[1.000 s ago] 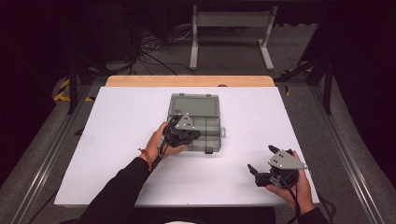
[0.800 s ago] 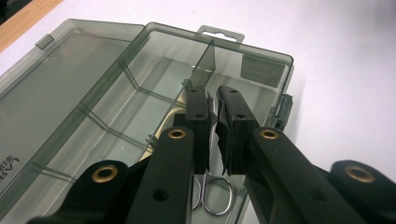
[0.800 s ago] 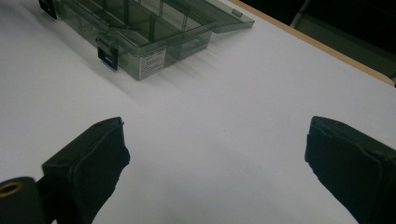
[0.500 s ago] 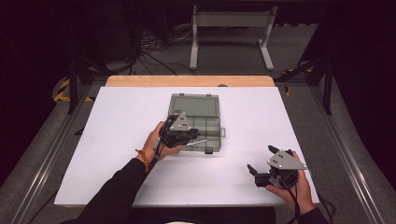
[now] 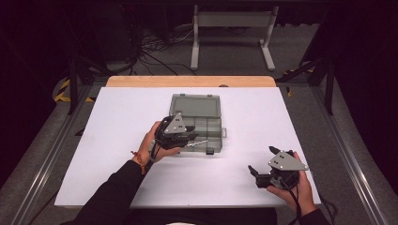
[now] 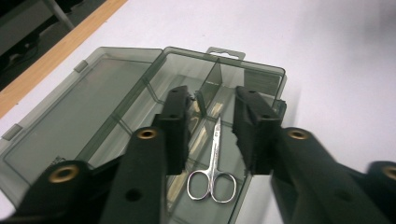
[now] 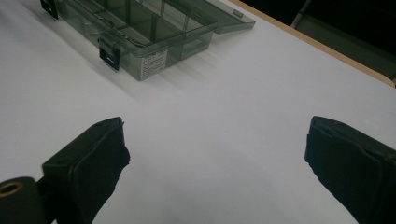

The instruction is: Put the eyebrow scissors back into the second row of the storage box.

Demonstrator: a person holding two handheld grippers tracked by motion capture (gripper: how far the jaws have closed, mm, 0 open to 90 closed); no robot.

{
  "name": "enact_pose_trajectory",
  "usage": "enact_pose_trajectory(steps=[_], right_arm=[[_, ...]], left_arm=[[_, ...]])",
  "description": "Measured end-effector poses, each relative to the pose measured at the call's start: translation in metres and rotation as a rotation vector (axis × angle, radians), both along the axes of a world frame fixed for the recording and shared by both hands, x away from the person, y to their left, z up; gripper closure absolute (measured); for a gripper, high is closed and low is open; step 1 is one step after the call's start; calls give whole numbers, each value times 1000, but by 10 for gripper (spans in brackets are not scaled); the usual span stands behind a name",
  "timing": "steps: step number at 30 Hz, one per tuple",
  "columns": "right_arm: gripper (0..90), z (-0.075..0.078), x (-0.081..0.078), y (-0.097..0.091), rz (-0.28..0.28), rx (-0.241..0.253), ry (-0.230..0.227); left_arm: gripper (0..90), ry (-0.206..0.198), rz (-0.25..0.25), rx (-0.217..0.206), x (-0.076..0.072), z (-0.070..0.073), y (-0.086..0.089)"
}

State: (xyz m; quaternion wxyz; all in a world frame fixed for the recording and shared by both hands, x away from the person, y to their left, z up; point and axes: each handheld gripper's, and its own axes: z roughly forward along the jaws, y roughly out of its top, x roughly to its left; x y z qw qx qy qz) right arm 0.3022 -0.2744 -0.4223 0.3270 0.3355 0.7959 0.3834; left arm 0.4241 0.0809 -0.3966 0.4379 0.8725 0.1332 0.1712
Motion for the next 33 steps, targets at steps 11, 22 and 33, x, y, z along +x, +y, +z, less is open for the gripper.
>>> enact_pose_trajectory(steps=[11, 22, 33], right_arm=[[63, 0, 0, 0, -1, 1, 0], [62, 0, 0, -1, -1, 4, -3], [62, 1, 0, -2, 1, 6, -5]], left_arm=[[277, -14, 31, -4, -3, 1, 0], [42, -32, 19, -31, -8, -3, 1], [30, -78, 13, -28, -16, -5, -1]])
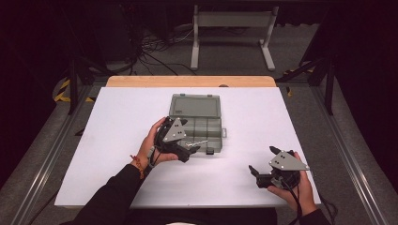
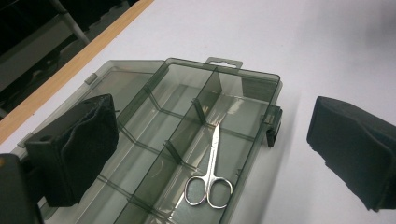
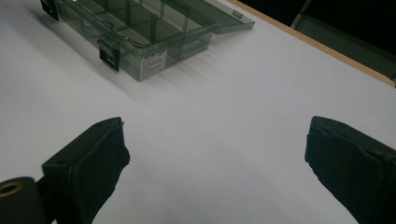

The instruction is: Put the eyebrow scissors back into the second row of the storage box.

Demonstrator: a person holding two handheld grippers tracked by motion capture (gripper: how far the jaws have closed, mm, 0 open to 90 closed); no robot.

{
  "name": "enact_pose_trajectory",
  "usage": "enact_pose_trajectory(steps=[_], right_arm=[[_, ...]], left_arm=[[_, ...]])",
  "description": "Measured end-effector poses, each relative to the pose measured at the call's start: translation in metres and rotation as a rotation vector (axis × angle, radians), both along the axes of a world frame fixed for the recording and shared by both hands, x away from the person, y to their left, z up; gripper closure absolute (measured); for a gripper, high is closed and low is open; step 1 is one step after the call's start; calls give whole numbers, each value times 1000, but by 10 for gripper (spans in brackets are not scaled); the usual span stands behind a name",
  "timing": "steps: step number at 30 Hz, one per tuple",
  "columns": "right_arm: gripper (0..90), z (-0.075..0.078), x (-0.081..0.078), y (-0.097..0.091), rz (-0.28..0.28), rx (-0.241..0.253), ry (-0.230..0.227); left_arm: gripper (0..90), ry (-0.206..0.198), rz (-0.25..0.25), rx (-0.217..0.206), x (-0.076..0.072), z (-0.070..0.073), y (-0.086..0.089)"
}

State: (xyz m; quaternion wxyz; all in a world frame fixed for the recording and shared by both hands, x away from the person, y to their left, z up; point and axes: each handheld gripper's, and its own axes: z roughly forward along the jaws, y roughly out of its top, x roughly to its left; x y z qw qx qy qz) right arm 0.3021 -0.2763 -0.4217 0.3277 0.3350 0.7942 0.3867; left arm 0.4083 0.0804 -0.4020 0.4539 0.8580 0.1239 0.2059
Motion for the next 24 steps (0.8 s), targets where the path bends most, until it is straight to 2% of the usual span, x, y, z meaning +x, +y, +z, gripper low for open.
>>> enact_pose_trajectory(steps=[10, 16, 24], right_arm=[[63, 1, 0, 0, -1, 4, -3], [63, 1, 0, 0, -1, 5, -4], [63, 1, 0, 0, -1, 7, -4]], left_arm=[[34, -30, -2, -16, -4, 2, 11], [33, -43, 10, -29, -7, 6, 24], [34, -40, 24, -34, -10, 7, 41]])
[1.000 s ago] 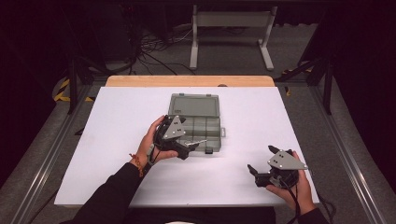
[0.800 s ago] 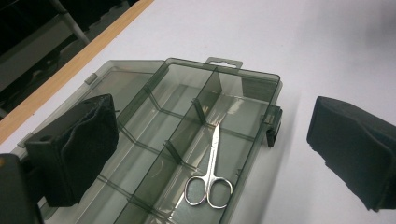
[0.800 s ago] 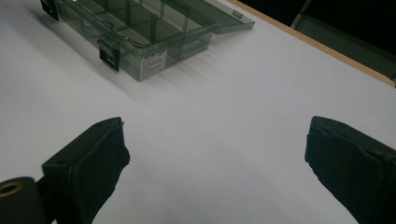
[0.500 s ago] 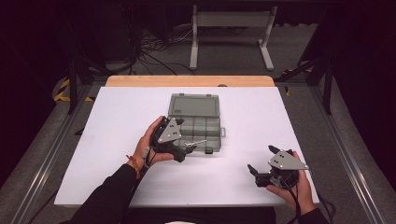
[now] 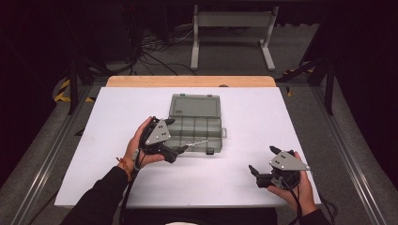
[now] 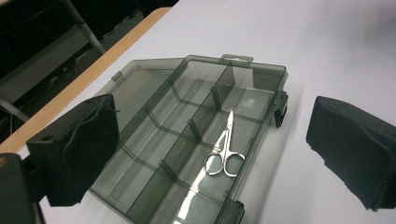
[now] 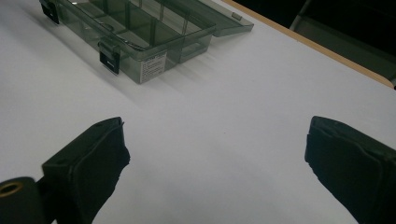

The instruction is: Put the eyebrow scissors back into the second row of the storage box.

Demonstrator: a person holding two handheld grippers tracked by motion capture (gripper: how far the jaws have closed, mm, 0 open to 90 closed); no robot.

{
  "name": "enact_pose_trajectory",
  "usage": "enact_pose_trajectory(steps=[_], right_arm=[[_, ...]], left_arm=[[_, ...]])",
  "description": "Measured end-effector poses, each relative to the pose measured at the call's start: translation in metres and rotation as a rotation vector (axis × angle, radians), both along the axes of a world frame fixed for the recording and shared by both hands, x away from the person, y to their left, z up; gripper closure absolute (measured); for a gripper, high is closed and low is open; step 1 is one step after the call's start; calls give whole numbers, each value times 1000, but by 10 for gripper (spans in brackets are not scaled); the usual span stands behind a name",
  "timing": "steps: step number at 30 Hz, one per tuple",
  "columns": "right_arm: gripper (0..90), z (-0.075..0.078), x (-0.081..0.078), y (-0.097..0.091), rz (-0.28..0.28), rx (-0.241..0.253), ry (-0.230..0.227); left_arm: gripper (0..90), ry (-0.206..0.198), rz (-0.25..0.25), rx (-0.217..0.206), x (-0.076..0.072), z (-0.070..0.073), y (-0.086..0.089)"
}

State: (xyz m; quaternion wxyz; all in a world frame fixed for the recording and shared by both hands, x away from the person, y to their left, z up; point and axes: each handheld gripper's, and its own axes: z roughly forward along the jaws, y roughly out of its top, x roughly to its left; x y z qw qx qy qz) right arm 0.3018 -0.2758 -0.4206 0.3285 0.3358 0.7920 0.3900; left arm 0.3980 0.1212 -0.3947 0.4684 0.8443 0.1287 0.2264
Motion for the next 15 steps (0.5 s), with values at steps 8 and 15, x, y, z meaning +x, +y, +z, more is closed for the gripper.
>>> enact_pose_trajectory(steps=[8, 15], right_arm=[[63, 0, -1, 0, 0, -2, 0], [63, 0, -1, 0, 1, -4, -1]], left_arm=[[42, -13, 13, -4, -3, 1, 12], [40, -16, 18, 8, -7, 1, 22]])
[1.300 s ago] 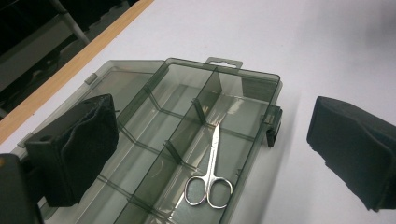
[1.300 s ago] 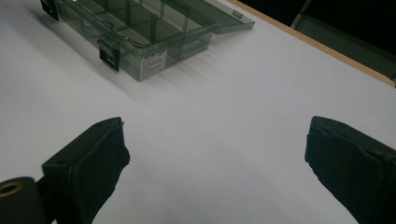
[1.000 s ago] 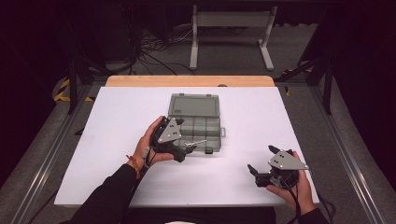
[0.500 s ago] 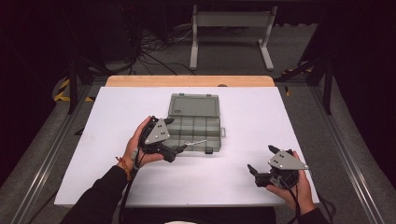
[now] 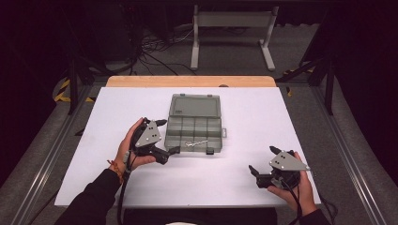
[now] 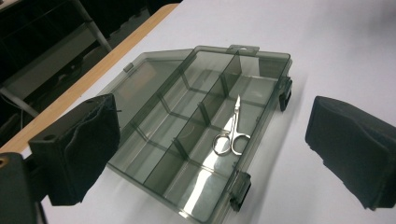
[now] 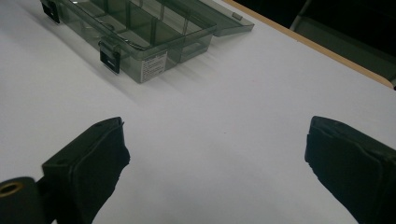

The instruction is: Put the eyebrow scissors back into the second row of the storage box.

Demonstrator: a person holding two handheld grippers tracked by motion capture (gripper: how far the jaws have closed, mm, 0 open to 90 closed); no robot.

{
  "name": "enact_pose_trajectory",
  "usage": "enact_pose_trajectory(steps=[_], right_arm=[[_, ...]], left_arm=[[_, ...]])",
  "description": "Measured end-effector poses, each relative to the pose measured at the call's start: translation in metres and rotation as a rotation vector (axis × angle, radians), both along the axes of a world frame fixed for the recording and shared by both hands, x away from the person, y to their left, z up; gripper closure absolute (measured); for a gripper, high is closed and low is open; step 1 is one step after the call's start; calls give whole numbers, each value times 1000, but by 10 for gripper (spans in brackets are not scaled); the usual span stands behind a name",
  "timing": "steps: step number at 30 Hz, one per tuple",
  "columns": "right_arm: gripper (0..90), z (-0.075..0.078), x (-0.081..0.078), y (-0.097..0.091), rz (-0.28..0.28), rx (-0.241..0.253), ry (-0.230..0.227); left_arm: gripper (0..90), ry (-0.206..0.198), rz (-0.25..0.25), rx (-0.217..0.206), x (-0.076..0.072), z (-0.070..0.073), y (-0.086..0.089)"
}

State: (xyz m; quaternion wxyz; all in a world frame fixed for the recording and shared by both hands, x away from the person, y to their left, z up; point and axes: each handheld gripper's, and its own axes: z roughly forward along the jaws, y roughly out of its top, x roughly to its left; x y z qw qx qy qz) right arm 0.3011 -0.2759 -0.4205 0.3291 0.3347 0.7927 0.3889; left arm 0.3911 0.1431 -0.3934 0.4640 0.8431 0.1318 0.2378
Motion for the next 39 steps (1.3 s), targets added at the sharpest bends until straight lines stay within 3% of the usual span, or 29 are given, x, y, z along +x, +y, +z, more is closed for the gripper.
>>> enact_pose_trajectory(steps=[6, 16, 39], right_arm=[[63, 0, 0, 0, 3, -2, -3], [63, -1, 0, 2, 4, -5, 4], [63, -1, -1, 3, 8, -10, 9]], left_arm=[[42, 3, 21, -17, -2, 1, 12], [42, -2, 48, 22, -8, -4, 31], [46, 16, 108, 58, -25, -18, 63]])
